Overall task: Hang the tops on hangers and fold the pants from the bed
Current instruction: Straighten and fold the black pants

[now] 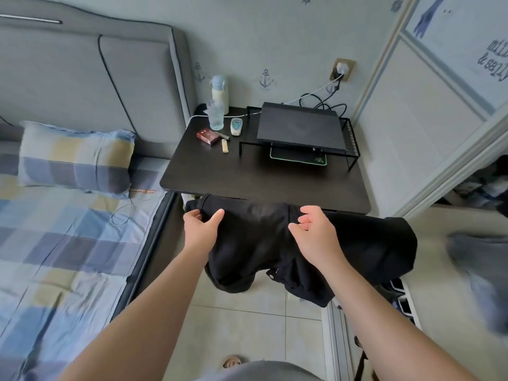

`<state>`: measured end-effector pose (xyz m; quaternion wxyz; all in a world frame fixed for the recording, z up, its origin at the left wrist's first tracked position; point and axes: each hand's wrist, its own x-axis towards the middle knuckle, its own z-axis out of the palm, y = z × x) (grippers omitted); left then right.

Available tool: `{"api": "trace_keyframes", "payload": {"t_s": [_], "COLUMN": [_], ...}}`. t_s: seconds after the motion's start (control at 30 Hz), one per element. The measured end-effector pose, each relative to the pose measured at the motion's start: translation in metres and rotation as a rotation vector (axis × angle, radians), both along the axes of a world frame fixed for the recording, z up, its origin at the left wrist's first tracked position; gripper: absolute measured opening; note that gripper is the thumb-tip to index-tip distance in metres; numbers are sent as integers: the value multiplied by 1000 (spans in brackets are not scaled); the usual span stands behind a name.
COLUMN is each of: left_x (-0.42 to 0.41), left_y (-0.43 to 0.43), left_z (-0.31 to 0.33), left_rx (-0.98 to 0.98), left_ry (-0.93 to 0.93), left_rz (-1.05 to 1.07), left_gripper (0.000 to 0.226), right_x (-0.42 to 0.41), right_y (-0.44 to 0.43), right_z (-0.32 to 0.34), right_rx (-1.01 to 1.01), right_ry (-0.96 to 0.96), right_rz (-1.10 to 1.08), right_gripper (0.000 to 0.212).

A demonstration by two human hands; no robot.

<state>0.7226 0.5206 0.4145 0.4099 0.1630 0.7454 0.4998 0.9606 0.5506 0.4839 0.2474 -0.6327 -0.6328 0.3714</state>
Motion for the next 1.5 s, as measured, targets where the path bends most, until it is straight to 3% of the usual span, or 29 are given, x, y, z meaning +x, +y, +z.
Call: {"api": "trace_keyframes", "payload": {"t_s": [0.17,0.3,0.37,0.43,0.5,0.57,0.67,0.83,0.93,1.03,1.13,1.23,1.33,1.5], "left_x": [0,1,6,13,19,23,26,24,24,19,12,3,-7,-28], "left_y": [0,-17,-28,-40,-51,-58,-59,-49,-43,-40,-41,-43,-50,-71], "left_z": [5,9,17,29,39,49,65,91,105,125,159,196,231,291], "left_rx": [-51,-42,20,104,204,293,261,102,126,221,362,522,582,758], "left_ry": [-5,66,21,-59,-137,-228,-384,-618,-589,-466,-434,-394,-358,-318], "left_rz": [-71,-160,-161,-153,-103,-33,19,-43,-53,-97,-152,-88,25,166], "left_gripper": [37,30,27,39,39,14,17,43,33,44,27,23,37,10], "right_x": [8,13,12,13,14,14,10,4,1,-5,-13,-29,-53,-103], "right_y": [-2,-11,-13,-12,-10,-5,4,23,36,50,62,67,70,69], "right_z": [-4,-7,-5,-4,-2,1,0,11,38,74,109,140,168,212], "right_rx": [-30,28,119,158,116,84,-36,-294,-417,-494,-577,-653,-686,-665], "right_ry": [-23,-44,-164,-201,-97,-35,55,261,319,407,527,584,601,673], "right_rz": [17,53,67,83,92,88,28,-55,16,133,229,358,472,667], "right_gripper": [41,46,49,53,53,49,45,46,45,41,29,28,27,31]}}
